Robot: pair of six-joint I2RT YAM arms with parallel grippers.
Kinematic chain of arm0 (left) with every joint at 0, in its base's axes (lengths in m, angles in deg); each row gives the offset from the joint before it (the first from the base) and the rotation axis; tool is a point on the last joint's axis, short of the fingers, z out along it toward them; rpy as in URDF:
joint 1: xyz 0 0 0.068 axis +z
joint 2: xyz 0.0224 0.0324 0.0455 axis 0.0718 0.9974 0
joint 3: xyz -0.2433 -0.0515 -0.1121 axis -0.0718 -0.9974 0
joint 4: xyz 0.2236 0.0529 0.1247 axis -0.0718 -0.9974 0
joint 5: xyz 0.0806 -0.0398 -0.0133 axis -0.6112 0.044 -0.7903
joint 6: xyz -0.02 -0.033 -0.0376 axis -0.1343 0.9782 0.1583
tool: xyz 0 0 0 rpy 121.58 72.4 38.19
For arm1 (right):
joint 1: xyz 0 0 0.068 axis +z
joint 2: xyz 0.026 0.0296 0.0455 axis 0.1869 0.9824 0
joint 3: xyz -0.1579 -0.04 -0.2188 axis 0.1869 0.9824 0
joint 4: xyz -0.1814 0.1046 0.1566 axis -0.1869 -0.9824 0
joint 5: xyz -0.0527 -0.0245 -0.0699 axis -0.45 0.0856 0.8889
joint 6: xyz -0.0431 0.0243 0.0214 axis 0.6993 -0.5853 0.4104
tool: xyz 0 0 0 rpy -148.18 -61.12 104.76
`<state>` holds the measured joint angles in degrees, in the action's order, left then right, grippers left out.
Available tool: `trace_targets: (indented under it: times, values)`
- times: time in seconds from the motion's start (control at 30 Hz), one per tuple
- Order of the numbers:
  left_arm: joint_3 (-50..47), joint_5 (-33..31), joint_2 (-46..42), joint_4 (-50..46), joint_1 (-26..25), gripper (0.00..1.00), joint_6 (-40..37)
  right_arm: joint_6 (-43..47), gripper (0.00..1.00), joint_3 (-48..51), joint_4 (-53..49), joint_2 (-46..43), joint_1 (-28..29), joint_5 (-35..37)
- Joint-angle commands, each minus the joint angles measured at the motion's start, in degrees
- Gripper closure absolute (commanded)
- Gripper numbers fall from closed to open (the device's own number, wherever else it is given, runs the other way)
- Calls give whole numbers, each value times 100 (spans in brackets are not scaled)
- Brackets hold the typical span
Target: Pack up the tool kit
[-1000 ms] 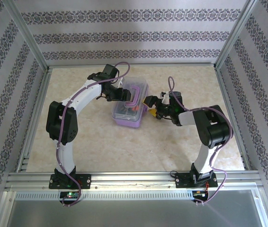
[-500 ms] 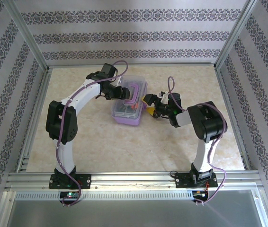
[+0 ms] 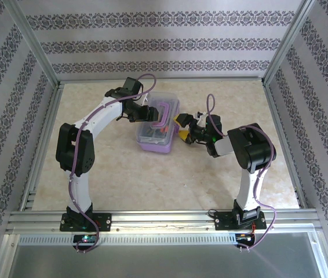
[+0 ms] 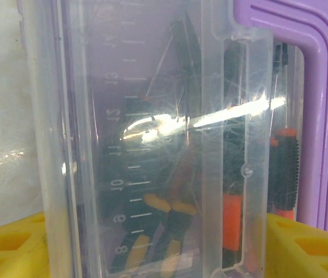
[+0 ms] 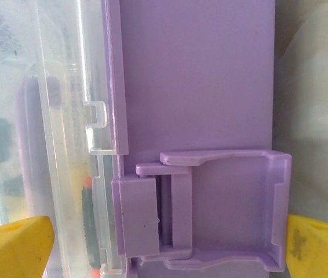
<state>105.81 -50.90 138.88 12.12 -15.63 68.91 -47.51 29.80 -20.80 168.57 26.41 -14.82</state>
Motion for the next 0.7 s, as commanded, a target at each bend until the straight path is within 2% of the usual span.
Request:
trace_targets:
  times: [0.0,0.37,0.67]
  values:
    - [-286,-206,411,-372,43,53,49,47,2,89,540,-478,57,-113]
    - [-286,-179,411,-370,35,53,59,46,6,-28,431,-689,9,-362]
    - [-259,-153,437,-388,30,53,89,349,9,30,-82,-1110,-8,-438]
